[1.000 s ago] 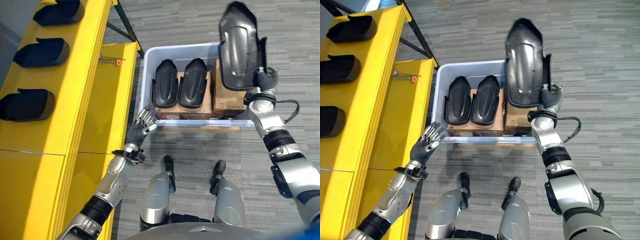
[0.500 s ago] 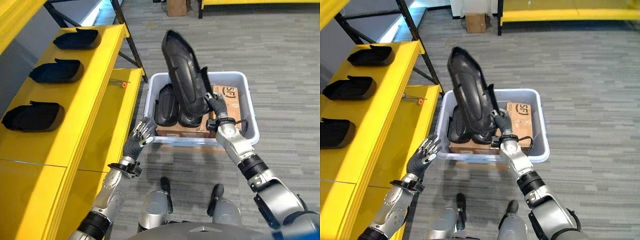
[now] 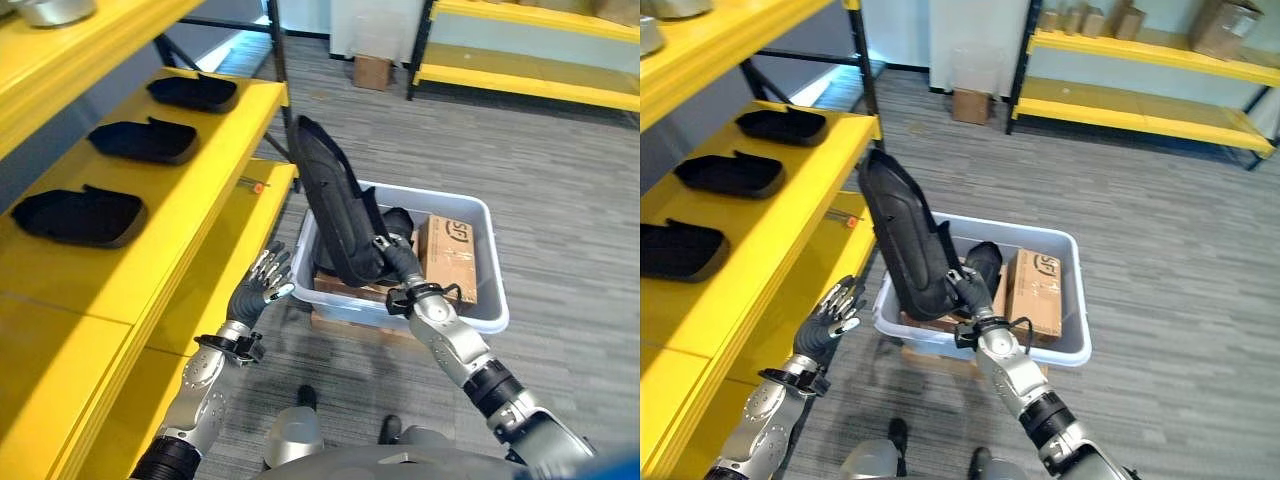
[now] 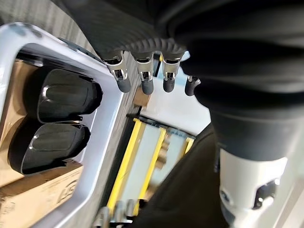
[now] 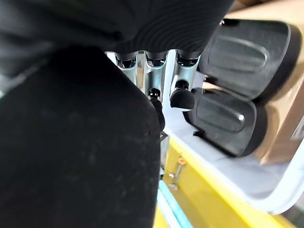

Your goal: Move parts from the plastic box to the shelf.

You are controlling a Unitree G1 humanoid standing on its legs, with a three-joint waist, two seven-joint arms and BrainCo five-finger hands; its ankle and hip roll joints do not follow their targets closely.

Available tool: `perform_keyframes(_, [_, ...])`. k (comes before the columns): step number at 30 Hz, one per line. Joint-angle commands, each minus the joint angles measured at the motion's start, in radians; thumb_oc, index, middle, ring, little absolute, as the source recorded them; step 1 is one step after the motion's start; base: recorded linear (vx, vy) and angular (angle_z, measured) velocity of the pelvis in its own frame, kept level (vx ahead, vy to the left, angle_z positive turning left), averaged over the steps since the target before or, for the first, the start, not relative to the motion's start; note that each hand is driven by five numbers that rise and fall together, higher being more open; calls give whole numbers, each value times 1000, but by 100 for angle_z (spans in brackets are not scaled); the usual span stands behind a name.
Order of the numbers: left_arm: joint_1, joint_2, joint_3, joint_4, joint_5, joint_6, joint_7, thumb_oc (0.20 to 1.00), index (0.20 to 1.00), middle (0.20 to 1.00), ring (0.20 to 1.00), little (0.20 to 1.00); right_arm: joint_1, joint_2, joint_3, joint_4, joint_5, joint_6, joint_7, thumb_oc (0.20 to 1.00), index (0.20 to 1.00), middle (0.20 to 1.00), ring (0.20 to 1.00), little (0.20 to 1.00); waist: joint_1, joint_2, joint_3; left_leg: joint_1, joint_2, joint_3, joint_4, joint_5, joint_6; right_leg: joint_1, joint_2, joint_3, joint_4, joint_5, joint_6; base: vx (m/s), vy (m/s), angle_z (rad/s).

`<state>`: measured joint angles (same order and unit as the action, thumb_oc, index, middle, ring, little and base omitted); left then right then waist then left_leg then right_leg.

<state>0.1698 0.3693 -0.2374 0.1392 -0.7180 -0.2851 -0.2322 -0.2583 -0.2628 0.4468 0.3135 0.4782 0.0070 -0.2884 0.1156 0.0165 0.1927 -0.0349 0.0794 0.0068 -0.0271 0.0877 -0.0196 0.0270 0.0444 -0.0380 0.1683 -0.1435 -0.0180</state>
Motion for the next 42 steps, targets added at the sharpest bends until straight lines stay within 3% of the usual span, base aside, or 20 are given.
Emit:
perform_keyframes(1, [-48,16,35,-60,-90,7,-81,1000,1000,1000,1000,1000,-75,21,-66,-60,-2,-89,41,200,200,200,200,200,11,-34,3,53,-98,-73,69,-108,37,26,-54,-47,-65,88,57,30,-300,113])
perform_keyframes(4, [-35,-22,43,-50,-34,7,-106,1000,1000,1000,1000,1000,-73,37,-70,-52,3,-86,60,200,200,200,200,200,18,-36,1,43,-95,-95,81,-104,25,35,-39,-54,-73,82,39,1,-228,57])
perform_keyframes(5, [-39,-28,44,-50,-22,30,-136,1000,1000,1000,1000,1000,-31,32,-65,-105,-14,-82,32,200,200,200,200,200,-8,-33,-3,37,-72,34,108,-112,7,47,-51,-123,-87,80,39,-39,-155,80])
perform_keyframes(6, [-39,-28,44,-50,-22,30,-137,1000,1000,1000,1000,1000,-30,32,-65,-105,-14,-82,32,200,200,200,200,200,-9,-33,-4,36,-72,34,109,-113,7,47,-51,-123,-87,81,39,-73,-122,145])
perform_keyframes(8, [-59,-30,23,-37,-15,38,-156,1000,1000,1000,1000,1000,-20,25,-80,-114,-33,-89,16,200,200,200,200,200,-46,-32,-15,42,-11,181,132,-118,-17,47,-77,-196,-92,77,42,-57,7,137])
perform_keyframes(10, [-71,-35,7,-31,-1,26,-132,1000,1000,1000,1000,1000,-41,23,-87,-106,-44,-74,34,200,200,200,200,200,-57,-35,-16,38,41,212,180,-107,-36,45,-99,-222,-73,67,33,-44,69,120])
perform_keyframes(14, [-89,-45,-17,-29,11,29,-126,1000,1000,1000,1000,1000,-86,4,-66,-90,-113,-71,40,200,200,200,200,200,-81,-28,-21,58,228,265,252,57,-95,23,-153,-302,13,18,2,-60,286,42])
perform_keyframes(15, [-99,-44,-31,-25,30,19,-114,1000,1000,1000,1000,1000,-98,-2,-58,-91,-110,-69,40,200,200,200,200,200,-88,-20,-25,67,263,276,236,98,-111,15,-167,-325,36,5,-2,-19,509,72])
perform_keyframes(16, [-109,-43,-45,-18,21,12,-103,1000,1000,1000,1000,1000,-103,-10,-53,-93,-120,-80,42,200,200,200,200,200,-95,-16,-25,82,277,281,228,102,-133,18,-185,-337,62,-23,4,-13,517,65])
perform_keyframes(19, [-136,-35,-72,-24,22,21,-82,1000,1000,1000,1000,1000,-113,-24,-51,-108,-136,-73,13,200,200,200,200,200,-103,20,-18,100,269,365,188,80,-137,27,-223,-395,115,-54,8,-42,478,67])
perform_keyframes(26, [-124,-14,-74,-45,59,11,-56,1000,1000,1000,1000,1000,-126,-26,-62,-108,-144,-61,32,200,200,200,200,200,-76,33,-17,142,200,383,99,4,-110,50,-265,-410,98,-16,55,-25,368,74])
perform_keyframes(30, [-124,10,-65,-50,73,6,-56,1000,1000,1000,1000,1000,-157,-7,-58,-93,-143,-48,25,200,200,200,200,200,-34,25,-19,160,146,369,45,-48,-84,79,-305,-433,62,38,106,-32,309,7])
perform_keyframes(42, [-114,46,-18,-63,70,2,-49,1000,1000,1000,1000,1000,-187,30,-49,-85,-202,-4,15,200,200,200,200,200,70,-13,-23,158,62,357,4,-77,-26,136,-396,-503,22,186,187,-22,196,13])
